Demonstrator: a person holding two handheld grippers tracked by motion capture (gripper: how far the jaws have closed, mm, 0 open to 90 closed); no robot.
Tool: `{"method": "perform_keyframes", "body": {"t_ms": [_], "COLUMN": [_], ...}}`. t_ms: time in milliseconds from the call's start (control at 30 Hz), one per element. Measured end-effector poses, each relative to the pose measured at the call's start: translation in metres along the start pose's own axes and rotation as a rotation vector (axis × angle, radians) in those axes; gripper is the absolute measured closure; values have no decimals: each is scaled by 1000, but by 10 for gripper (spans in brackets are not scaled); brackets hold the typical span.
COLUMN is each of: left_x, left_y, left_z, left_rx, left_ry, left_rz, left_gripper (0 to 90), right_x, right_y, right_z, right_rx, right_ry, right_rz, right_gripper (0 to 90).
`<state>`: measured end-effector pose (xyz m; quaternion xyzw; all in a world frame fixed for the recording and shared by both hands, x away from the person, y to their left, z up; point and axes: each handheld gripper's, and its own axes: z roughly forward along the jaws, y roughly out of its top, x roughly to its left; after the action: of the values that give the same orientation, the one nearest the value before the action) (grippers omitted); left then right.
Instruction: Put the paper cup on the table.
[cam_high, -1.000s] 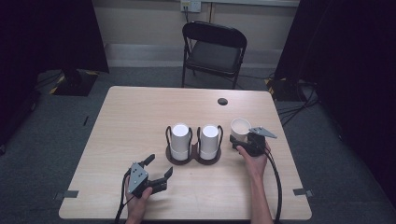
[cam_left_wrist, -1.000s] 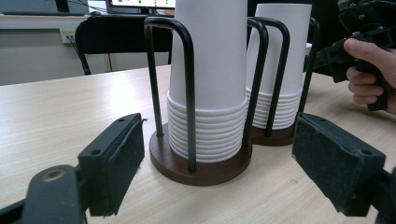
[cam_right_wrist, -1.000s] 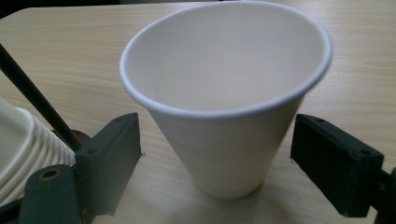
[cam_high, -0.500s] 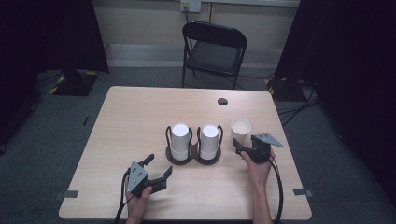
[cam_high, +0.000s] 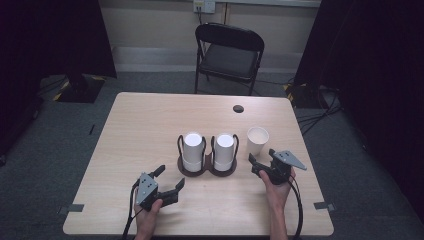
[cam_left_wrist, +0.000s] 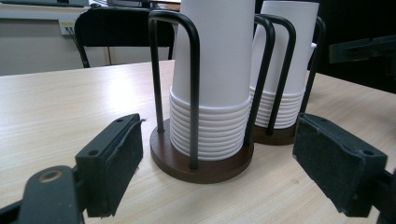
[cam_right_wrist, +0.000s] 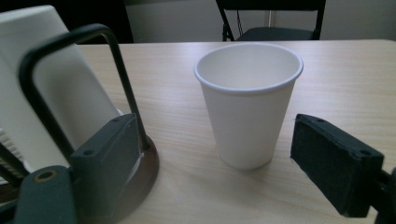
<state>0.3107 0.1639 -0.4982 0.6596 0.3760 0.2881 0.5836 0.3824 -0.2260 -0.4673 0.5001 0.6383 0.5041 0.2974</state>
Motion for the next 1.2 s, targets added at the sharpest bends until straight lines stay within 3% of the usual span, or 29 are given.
{"method": "perform_keyframes", "body": {"t_ms": [233, 533, 733, 900, 1033, 1200], "left_x": [0, 1, -1, -1, 0, 0], "left_y": [0, 0, 0, 0, 0, 0], "left_z": [0, 0, 1, 0, 0, 0], "left_rx": [4, 5, 11, 2, 3, 4], "left_ry": [0, 19, 41, 44, 46, 49], "left_rz": [-3, -20, -1, -12, -9, -13], "left_gripper": [161, 158, 160, 161, 163, 163], "right_x": [9, 21, 31, 41, 48, 55], "right_y": [-5, -15, -23, -31, -38, -45], "right_z": [-17, -34, -46, -51, -51, -52], "right_rx": [-40, -55, -81, -101, -95, -90], "right_ry": [9, 6, 25, 45, 82, 94], "right_rz": [21, -17, -40, -52, -73, -91], "right_gripper": [155, 156, 158, 158, 157, 157]}}
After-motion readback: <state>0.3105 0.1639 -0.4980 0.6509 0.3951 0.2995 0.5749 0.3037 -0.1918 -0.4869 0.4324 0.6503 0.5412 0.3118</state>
